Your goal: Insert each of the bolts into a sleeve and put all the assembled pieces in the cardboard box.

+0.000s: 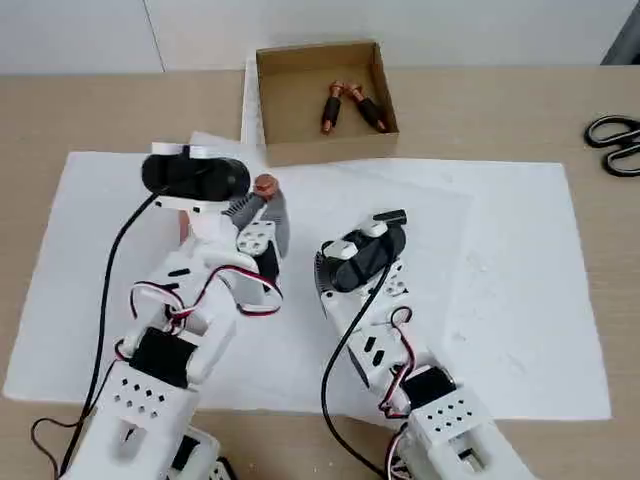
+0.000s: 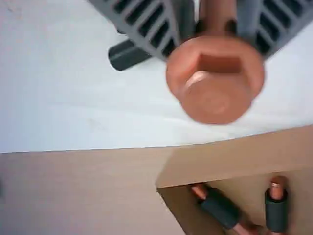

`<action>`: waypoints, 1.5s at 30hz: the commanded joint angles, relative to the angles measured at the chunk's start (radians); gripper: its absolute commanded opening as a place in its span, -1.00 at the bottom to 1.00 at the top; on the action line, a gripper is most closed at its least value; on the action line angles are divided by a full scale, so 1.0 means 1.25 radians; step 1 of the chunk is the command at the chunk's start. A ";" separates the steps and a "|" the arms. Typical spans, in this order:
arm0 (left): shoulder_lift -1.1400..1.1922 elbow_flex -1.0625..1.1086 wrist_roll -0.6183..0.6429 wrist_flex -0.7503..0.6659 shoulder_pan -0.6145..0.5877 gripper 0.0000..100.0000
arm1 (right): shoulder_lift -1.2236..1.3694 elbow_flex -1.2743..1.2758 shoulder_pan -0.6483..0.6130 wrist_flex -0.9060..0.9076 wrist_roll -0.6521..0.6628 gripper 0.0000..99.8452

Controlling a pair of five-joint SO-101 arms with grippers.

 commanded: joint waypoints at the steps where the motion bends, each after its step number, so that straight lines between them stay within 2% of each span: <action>1: -0.017 -0.004 0.010 -0.025 0.020 -0.99 | -0.020 -0.009 -0.006 -0.020 -0.037 -0.99; 9: -0.018 -0.003 0.010 -0.012 0.060 -0.99 | -0.020 -0.010 -0.030 -0.018 -0.044 -0.99; 45: -0.020 0.030 0.010 -0.012 0.081 -0.99 | -0.020 -0.010 -0.096 -0.015 -0.043 -0.99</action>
